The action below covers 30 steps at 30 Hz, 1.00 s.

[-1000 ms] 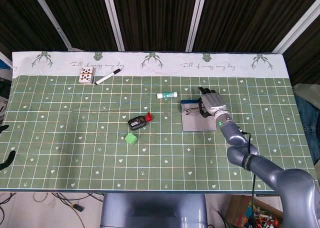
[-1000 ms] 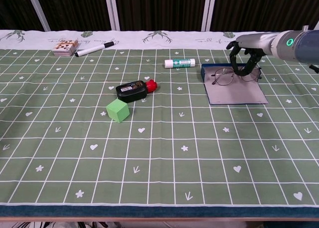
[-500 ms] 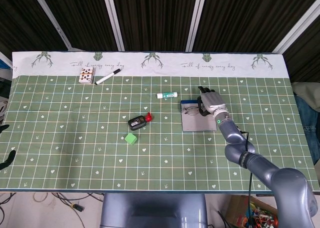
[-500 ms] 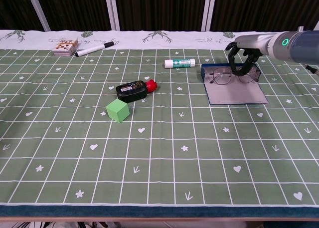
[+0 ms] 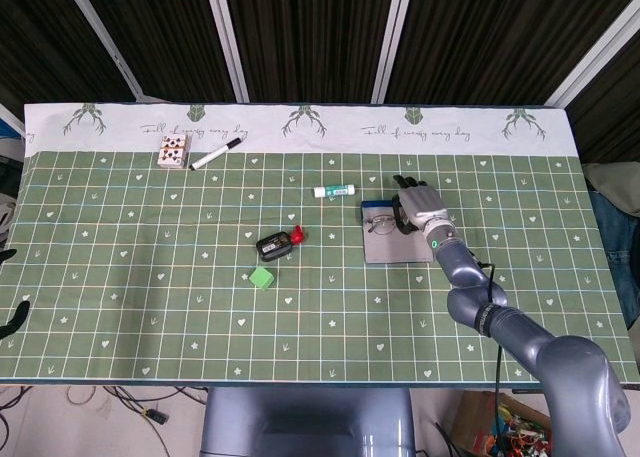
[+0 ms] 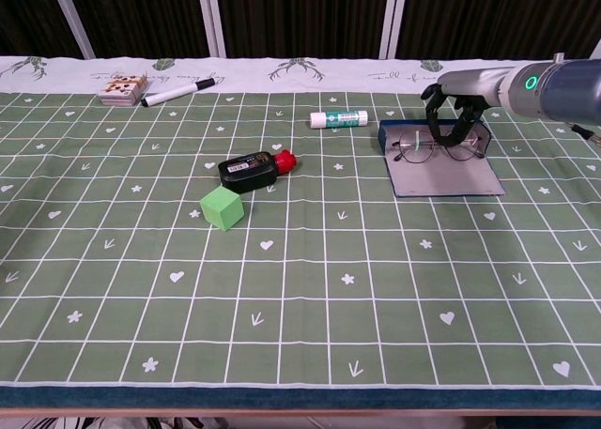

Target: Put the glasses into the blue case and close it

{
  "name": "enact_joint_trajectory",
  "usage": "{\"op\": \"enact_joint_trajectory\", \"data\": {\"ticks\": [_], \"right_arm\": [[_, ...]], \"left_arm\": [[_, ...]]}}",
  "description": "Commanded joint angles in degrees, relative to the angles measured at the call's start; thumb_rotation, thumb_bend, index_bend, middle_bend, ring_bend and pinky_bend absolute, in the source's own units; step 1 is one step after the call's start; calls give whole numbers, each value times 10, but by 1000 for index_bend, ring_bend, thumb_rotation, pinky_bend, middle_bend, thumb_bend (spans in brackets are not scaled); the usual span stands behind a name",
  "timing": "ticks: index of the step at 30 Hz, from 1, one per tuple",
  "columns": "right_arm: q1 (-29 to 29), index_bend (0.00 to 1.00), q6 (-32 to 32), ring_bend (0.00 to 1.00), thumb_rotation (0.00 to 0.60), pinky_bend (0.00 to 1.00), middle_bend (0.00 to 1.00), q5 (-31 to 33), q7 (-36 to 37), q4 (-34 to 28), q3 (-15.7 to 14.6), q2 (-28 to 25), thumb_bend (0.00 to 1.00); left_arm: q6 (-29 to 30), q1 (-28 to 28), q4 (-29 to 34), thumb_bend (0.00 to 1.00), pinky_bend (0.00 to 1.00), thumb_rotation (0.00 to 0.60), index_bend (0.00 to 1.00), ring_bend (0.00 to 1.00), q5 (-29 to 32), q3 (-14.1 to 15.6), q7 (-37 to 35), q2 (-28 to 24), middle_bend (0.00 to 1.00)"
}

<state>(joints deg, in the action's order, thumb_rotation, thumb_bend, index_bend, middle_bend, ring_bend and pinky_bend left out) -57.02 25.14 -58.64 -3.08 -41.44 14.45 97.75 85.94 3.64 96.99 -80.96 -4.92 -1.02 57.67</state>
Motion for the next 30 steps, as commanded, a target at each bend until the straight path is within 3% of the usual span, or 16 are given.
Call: {"op": "enact_joint_trajectory", "data": {"ticks": [1,21,30], "right_arm": [[1,478,3,62,600,147,0,0,-5,-4,-2,-2,549],[9,349,23,54,600,147,0,39,-31,-46,2,-22,542],[55,222,109,54,600,148,0,26,-27,-186,7,-95,496]], "left_arm": [[-1,0,0,318,0,600,180,0,1,0,0,0,0],[-1,0,2,319,0,600,180,0,-1,1,2,0,0],[-1,0,1,319,0,600,180,0,-4,2,2,0,0]]}}
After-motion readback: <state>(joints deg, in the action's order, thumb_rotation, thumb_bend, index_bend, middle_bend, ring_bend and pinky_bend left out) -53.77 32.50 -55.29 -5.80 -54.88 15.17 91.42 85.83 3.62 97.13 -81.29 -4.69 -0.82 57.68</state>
